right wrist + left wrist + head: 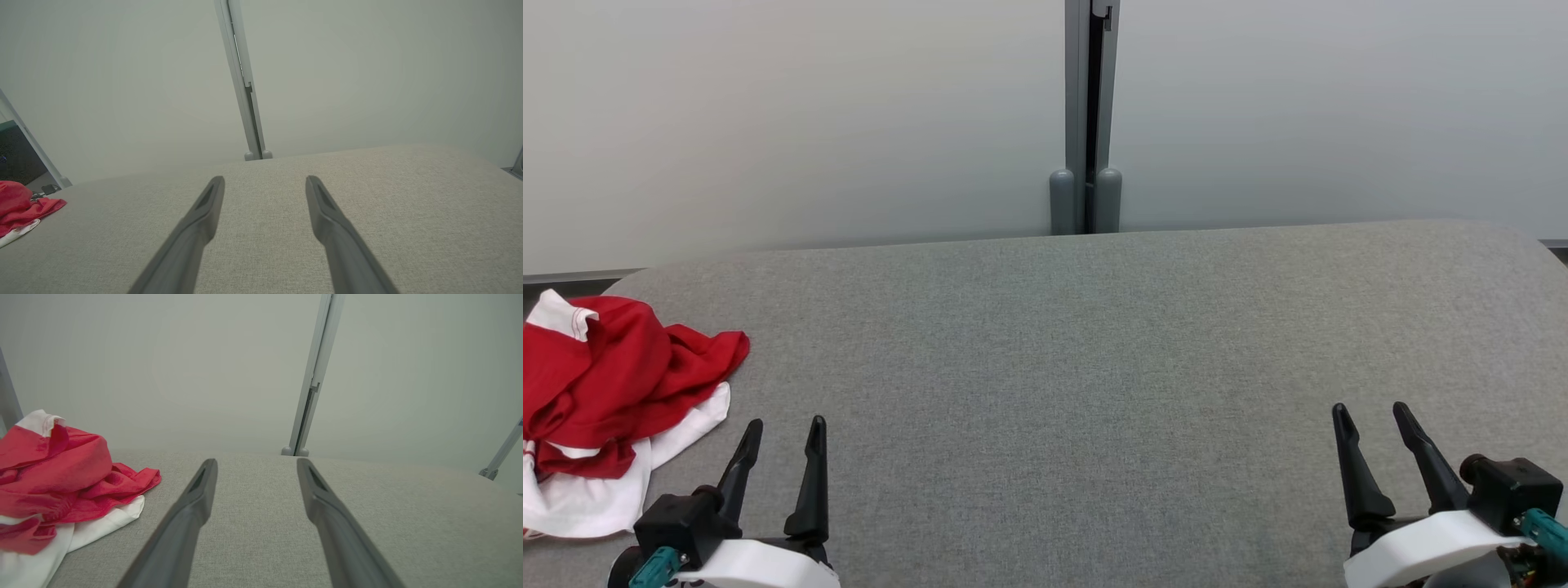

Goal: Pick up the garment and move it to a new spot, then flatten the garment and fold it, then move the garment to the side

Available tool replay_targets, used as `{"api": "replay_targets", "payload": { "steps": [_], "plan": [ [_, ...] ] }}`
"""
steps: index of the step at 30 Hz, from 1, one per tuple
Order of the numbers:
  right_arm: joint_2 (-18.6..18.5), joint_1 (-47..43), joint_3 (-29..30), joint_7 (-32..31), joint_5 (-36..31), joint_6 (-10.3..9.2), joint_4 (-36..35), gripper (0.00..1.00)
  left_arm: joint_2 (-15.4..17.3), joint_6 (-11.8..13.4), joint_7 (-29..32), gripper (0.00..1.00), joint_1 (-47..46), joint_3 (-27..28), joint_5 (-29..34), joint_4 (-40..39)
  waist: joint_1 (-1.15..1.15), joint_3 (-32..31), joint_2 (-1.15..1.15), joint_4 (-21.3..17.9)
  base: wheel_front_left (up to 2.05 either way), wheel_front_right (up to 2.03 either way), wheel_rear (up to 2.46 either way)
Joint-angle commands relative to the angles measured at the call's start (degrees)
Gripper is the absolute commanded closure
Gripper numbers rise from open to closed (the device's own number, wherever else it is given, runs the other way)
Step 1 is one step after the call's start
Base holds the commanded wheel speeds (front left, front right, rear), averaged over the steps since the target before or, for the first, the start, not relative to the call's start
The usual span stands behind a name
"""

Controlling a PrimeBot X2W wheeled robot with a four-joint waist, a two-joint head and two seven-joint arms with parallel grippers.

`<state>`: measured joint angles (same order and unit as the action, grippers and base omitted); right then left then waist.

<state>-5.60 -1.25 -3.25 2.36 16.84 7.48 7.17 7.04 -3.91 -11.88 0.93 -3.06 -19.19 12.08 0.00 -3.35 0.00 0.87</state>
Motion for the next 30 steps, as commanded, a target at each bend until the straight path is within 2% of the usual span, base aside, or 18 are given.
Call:
{"api": "replay_targets", "payload": {
  "steps": [1, 22, 30],
  "plan": [
    [-0.21, -0.41, -0.19, 0.41, -1.24, 0.02, -0.2, 0.0, 0.51, 0.24, -0.52, 0.0, 0.26, -0.07, 1.13, -0.21, 0.0, -0.03, 0.0, 0.01, 0.0, 0.0, 0.0],
    [0.62, -1.25, -1.04, 1.25, -8.06, 0.02, 0.51, 0.0, 0.77, 0.5, -2.77, 0.0, 0.15, -1.09, 7.66, 3.87, 0.0, -0.46, 0.0, -0.13, 0.0, 0.0, 0.0],
    [0.8, -1.45, -1.16, 1.61, -8.26, 0.01, 0.68, 0.0, 0.76, 0.53, -2.87, 0.0, -0.07, -1.5, 8.14, 4.51, 0.0, -0.55, 0.0, 0.07, 0.0, 0.0, 0.0]
  ]
}}
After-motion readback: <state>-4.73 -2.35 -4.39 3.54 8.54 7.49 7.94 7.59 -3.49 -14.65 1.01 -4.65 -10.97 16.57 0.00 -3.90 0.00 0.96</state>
